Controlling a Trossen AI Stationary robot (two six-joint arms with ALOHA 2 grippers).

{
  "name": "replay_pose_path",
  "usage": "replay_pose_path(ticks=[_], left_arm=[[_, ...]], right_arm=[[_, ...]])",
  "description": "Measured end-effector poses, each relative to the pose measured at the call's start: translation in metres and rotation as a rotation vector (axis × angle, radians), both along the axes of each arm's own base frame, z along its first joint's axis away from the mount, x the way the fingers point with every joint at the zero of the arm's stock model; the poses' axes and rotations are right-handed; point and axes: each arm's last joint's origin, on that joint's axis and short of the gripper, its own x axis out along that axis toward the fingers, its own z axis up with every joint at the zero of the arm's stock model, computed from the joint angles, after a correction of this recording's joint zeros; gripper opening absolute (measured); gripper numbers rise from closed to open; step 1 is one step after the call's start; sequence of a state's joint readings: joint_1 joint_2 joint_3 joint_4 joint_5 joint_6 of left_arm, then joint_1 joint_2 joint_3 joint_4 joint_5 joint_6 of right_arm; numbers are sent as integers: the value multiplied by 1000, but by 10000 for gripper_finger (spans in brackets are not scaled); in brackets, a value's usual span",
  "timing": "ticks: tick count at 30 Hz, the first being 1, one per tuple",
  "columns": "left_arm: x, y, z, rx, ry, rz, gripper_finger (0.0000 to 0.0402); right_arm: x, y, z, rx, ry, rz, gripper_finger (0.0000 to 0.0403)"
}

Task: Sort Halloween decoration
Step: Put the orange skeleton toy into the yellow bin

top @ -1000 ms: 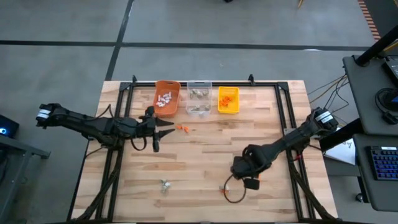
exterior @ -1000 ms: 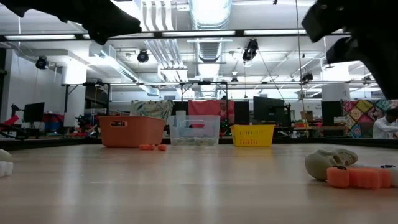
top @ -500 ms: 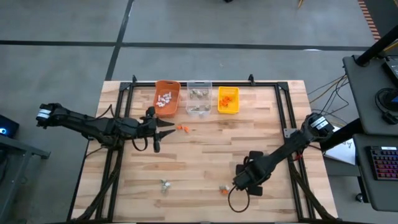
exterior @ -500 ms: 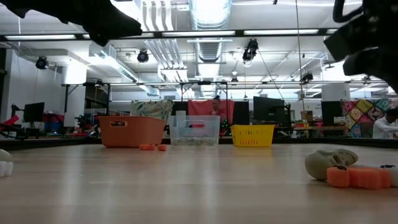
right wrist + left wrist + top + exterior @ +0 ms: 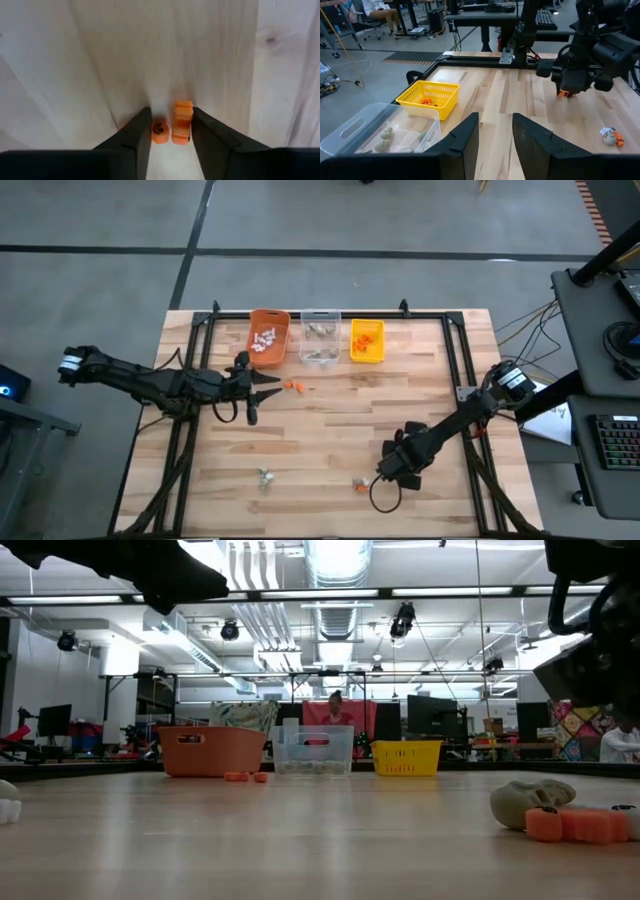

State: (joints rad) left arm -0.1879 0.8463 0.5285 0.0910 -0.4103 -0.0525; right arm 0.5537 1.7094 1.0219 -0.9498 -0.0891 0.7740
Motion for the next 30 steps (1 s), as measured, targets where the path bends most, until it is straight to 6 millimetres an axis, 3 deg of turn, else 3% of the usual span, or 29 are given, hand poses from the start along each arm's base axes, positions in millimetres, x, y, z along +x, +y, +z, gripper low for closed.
replay_pose_path(ticks=[12,20,25,30], left_arm=[[0,0,0,-30,-7,6,102],[0,0,0,-119,-27,25,102],[3,-1,-5,-138,-11,32,102],[9,-2,-9,-163,-6,39,102]], right_arm=[[6,-3,5,-38,-33,6,19],[29,-12,35,-78,-198,-22,18],[53,-35,60,-105,-372,-30,18],[83,-65,77,-78,-658,82,18]])
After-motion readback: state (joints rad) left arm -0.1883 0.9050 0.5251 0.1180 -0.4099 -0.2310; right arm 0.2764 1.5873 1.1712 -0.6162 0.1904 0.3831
